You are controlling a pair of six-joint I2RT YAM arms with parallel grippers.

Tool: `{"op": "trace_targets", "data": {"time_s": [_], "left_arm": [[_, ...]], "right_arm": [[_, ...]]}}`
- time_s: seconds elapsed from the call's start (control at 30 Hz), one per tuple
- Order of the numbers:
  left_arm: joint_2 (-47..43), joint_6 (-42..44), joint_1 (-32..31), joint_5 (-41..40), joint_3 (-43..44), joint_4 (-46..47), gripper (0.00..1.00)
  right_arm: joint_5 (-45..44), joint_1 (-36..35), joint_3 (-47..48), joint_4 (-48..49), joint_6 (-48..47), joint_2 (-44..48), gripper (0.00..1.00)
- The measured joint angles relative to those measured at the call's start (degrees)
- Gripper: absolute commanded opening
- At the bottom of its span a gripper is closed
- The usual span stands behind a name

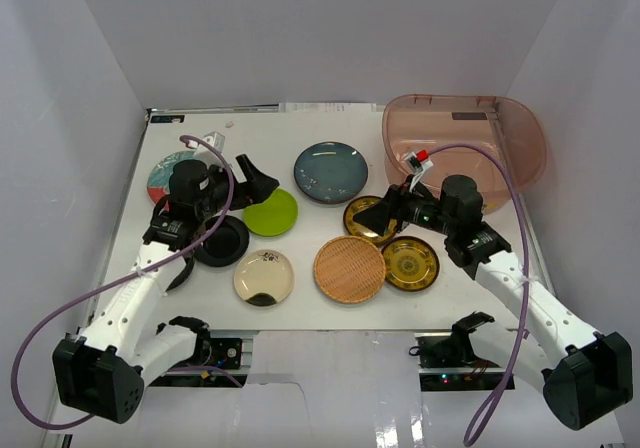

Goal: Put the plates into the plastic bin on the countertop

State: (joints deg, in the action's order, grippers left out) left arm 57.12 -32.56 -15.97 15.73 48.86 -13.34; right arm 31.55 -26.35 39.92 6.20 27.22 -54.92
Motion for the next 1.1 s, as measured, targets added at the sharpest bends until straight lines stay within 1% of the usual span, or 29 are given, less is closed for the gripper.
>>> {"op": "trace_targets", "data": {"time_s": [0.17, 0.2, 0.27, 0.37, 0.47, 0.53, 0.6, 0.7, 0.83, 1.0, 1.1], "left_arm": [[5.3, 0.8, 0.1, -10.0, 2.2, -3.2, 0.88], [6.7, 0.7, 0.6, -11.9, 2.7, -3.7, 0.87], [9.0, -0.5, 3.5, -13.2, 3.0, -4.1, 0.86], [10.4, -3.1, 12.8, -13.0, 2.6, -3.8, 0.85], [10.3, -6.1, 23.5, -13.1, 1.1, -2.5, 0.84], [10.3, -7.8, 27.6, -13.1, 0.2, -1.7, 0.82], [10.6, -9.3, 30.2, -12.4, -0.7, -0.9, 0.81], [12.4, -11.4, 34.1, -10.3, -2.7, 1.6, 0.80], [18.6, -13.4, 38.8, -8.0, -4.3, 4.5, 0.79], [25.9, -15.1, 41.9, -6.4, -4.6, 7.5, 0.77], [28.7, -15.7, 43.1, -5.5, -5.0, 10.1, 0.72]], "right_arm": [[0.0, -0.8, -4.4, -0.1, -0.5, 2.3, 0.79], [0.0, -1.0, -5.1, 0.0, -0.6, 2.7, 0.79], [0.2, -1.4, -6.0, -0.1, -0.6, 3.5, 0.79], [0.2, -2.3, -6.7, 0.0, -0.7, 4.8, 0.78], [0.2, -3.4, -7.6, 0.2, -0.7, 6.2, 0.78], [0.3, -3.9, -8.4, 0.3, -0.7, 6.9, 0.78], [0.4, -4.3, -9.1, 0.4, -0.7, 7.1, 0.78], [0.6, -4.9, -9.8, 0.4, -0.7, 7.2, 0.78], [0.8, -5.4, -9.8, 0.4, -0.8, 7.2, 0.78], [0.8, -5.8, -9.8, 0.4, -1.3, 7.1, 0.78], [0.8, -5.9, -9.8, 0.4, -1.8, 6.6, 0.78]]}}
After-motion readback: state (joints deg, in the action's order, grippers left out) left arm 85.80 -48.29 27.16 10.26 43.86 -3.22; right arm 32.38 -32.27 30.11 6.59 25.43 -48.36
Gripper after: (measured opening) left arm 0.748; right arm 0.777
